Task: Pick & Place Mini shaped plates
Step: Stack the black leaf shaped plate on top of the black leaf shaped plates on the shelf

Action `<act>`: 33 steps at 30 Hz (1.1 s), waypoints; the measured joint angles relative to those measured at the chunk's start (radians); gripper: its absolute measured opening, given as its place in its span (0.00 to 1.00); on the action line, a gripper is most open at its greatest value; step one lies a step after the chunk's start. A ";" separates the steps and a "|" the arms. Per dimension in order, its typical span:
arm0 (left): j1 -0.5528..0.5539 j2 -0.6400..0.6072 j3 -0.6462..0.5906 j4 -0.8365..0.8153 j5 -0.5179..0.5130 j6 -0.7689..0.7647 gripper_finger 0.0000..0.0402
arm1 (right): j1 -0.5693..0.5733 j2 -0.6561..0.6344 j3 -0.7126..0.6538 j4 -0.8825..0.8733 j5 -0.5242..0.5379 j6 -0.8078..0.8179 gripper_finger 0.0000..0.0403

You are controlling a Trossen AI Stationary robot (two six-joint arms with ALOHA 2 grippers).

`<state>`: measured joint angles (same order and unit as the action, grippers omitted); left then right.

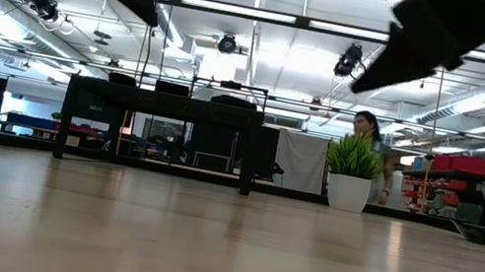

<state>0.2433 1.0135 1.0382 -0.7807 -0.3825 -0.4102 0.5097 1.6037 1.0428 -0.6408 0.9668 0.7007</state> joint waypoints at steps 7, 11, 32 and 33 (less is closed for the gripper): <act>-0.322 0.082 0.000 0.029 -0.261 -0.049 0.02 | -0.005 -0.109 0.000 -0.387 -0.199 0.237 0.28; -0.426 0.169 0.000 0.045 -0.309 -0.051 0.02 | -0.001 -0.130 0.000 -0.511 -0.372 0.258 0.28; -0.572 0.723 0.000 0.775 -0.090 0.199 0.04 | 0.250 -0.192 -0.214 0.123 -0.982 0.222 0.28; -0.571 0.741 0.000 0.814 -0.085 0.210 0.04 | 0.272 -0.189 -0.213 0.210 -0.987 0.163 0.28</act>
<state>-0.3273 1.7547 1.0386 0.0330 -0.4676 -0.2004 0.7822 1.4147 0.8295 -0.4304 -0.0198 0.8633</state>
